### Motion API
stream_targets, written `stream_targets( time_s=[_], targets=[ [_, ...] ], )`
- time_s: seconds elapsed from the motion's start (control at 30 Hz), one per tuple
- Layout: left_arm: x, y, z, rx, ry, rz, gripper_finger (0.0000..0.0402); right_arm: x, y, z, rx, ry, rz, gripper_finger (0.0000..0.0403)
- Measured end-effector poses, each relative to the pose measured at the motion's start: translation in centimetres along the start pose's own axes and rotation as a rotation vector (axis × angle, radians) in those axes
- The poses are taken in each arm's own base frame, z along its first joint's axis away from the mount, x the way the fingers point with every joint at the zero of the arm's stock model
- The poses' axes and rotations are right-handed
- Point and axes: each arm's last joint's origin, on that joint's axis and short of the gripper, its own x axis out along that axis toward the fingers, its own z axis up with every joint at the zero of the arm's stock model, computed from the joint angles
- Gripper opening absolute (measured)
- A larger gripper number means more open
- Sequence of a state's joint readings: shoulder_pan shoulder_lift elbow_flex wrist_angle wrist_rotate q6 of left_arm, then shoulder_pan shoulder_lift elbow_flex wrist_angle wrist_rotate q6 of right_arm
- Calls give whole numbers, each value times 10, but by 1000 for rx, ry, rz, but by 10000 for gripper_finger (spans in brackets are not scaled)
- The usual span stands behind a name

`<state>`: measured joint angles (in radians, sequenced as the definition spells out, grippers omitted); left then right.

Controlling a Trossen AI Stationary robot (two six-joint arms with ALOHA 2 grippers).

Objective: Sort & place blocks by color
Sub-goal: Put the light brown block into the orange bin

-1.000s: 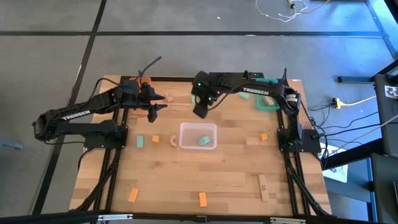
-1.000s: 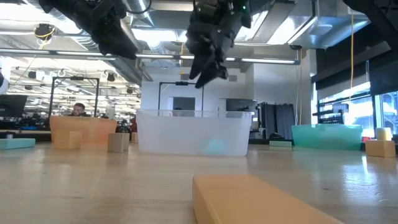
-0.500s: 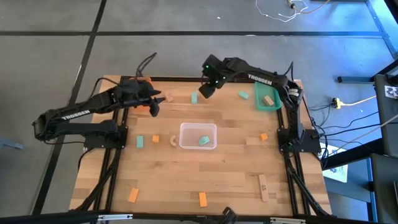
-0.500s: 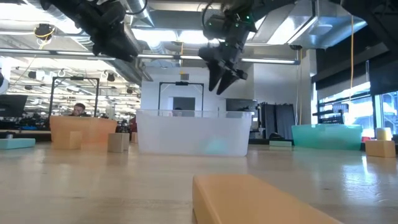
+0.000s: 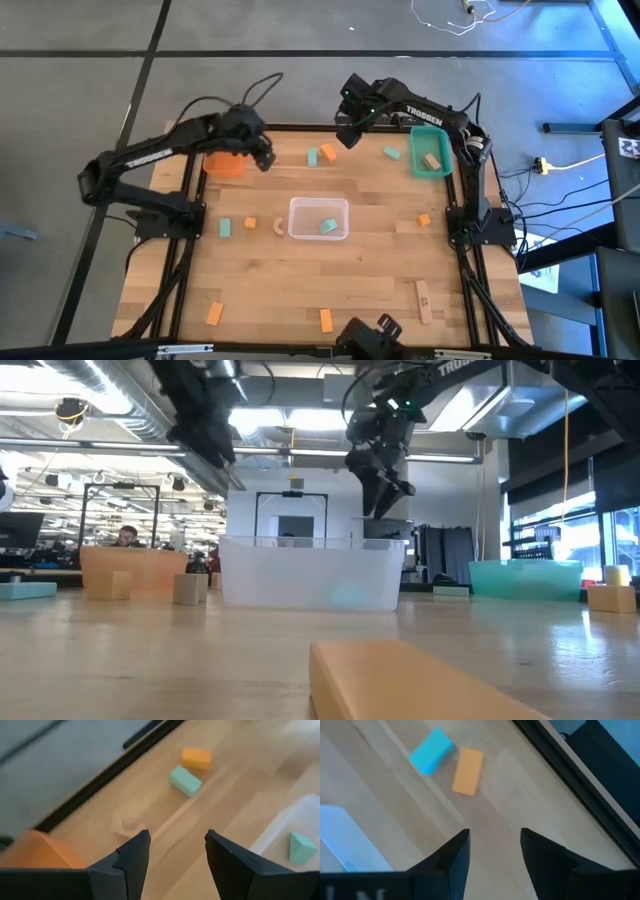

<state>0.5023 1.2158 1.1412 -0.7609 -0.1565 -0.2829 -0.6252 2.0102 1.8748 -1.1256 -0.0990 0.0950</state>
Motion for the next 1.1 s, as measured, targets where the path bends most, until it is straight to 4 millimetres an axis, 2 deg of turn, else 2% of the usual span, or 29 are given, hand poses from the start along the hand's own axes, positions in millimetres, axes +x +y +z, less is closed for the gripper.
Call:
stream_targets(
  time_s=[0.2, 0.4, 0.47, 0.87, 1.1],
  targets=[
    [44, -2, 16, 67, 149, 37, 182, -2, -16, 0, -38, 14, -12, 174],
    [79, 12, 26, -195, 386, 50, 182, -2, -22, -1, -71, 21, -17, 174],
    [91, 14, 27, -213, 429, 43, 182, -2, -22, -1, -80, 21, -17, 174],
    [146, 18, 11, 242, 580, -15, 182, -2, -22, -1, -123, 22, -16, 174],
    [167, 20, 3, 336, 634, 43, 182, -2, -22, -1, -133, 22, -16, 174]
  ],
)
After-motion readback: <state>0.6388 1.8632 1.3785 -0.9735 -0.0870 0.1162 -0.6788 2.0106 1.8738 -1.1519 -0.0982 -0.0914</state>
